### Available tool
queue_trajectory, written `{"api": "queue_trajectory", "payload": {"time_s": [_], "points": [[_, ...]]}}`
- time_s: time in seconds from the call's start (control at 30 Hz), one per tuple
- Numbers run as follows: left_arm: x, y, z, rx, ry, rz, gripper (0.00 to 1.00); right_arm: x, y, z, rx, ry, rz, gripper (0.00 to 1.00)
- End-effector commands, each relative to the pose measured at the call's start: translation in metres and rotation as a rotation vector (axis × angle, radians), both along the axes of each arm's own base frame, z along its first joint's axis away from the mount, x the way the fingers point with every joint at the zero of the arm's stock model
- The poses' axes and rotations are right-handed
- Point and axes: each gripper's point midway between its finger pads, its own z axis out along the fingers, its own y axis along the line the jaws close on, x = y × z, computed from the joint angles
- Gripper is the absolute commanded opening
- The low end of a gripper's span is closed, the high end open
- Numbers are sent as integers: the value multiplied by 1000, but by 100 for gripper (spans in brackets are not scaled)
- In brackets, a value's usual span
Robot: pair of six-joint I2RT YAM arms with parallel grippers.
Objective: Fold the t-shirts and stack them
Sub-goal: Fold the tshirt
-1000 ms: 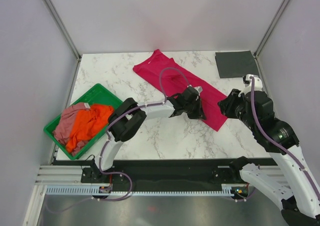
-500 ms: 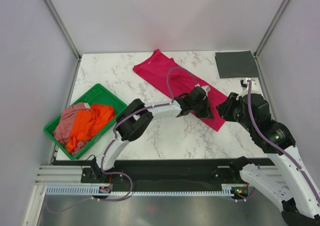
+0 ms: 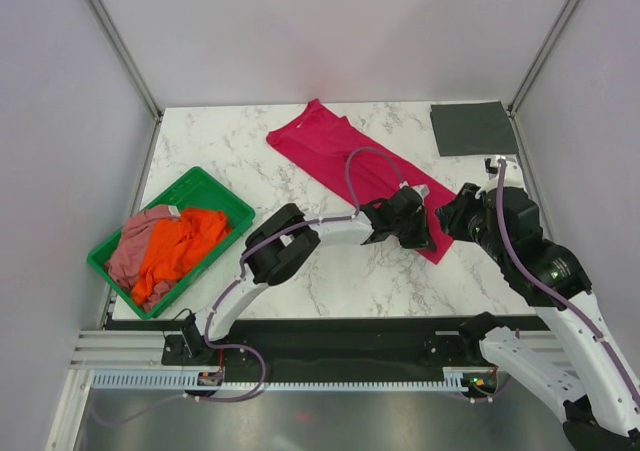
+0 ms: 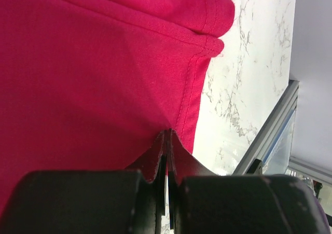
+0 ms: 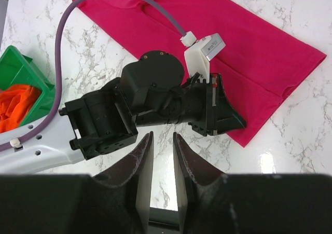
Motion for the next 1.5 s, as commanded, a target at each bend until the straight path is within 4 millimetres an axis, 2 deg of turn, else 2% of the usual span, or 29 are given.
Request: {"api": "queue_trajectory", "payload": {"time_s": [0.0,0.1,0.13,0.17,0.23,0.3,0.4,0.43,0.47,0.5,0.53,0.57,0.6,0.63,0.7,0.73,0.8,0.83,0.9,0.93,1.0,1.1,1.2,1.27,1.3,1.33,1.37,1.4,1.47], "points": [[-15,5,-21,31,63,15,2,4,-2,22,26,-59,-24,30],[-28,18,-32,70,83,17,2,7,-5,22,14,-61,-42,30],[-31,22,-23,68,78,19,2,9,-5,20,5,-53,-42,30],[-41,33,-35,103,92,14,2,9,-2,20,-2,-48,-23,30],[-47,45,-36,128,84,20,2,13,5,20,-6,-27,2,31],[-55,68,-35,163,75,34,2,16,9,22,-5,-19,12,31],[-72,98,-32,202,66,30,2,26,9,11,-43,14,-2,31],[-84,118,-42,242,83,29,2,30,10,3,-59,35,-6,31],[-89,122,-30,227,74,28,2,32,10,-1,-71,46,-8,31],[-94,131,-29,235,73,34,2,34,10,-8,-82,62,-10,31],[-108,151,-41,278,98,34,2,37,11,-12,-87,69,-9,31],[-114,159,-42,289,99,37,2,39,12,-14,-86,71,-11,31],[-116,165,-32,277,80,45,2,41,13,-18,-88,75,-11,31],[-126,185,-44,320,99,51,2,45,23,-14,-67,51,32,31],[-134,198,-40,318,113,73,2,51,35,-11,-36,31,82,32],[-142,213,-47,343,130,78,2,59,44,-11,-23,24,108,33],[-147,224,-49,355,141,85,2,70,54,-6,-9,13,139,33],[-152,232,-47,355,141,85,2,83,60,-13,-16,27,143,34],[-155,240,-45,351,139,85,2,101,71,-9,-8,-3,175,34],[-158,246,-42,345,137,85,2,113,75,-22,-22,21,182,34],[-160,249,-39,337,133,86,2,131,81,-27,-12,15,209,34],[-160,250,-36,327,129,87,2,172,88,-41,24,5,241,39],[-160,250,-36,327,129,87,2,217,98,-72,13,21,293,46],[-159,249,-32,316,124,87,2,233,101,-85,-14,33,324,51],[-159,247,-28,302,117,88,2,247,103,-79,-26,6,331,53],[-158,246,-24,291,112,88,2,257,107,-102,-59,35,369,55],[-157,244,-19,278,106,88,2,271,109,-94,-66,4,380,57],[-155,241,-12,256,96,88,2,280,113,-118,-84,38,397,57],[-154,238,-3,232,86,89,2,297,115,-128,-100,36,417,57]]}}
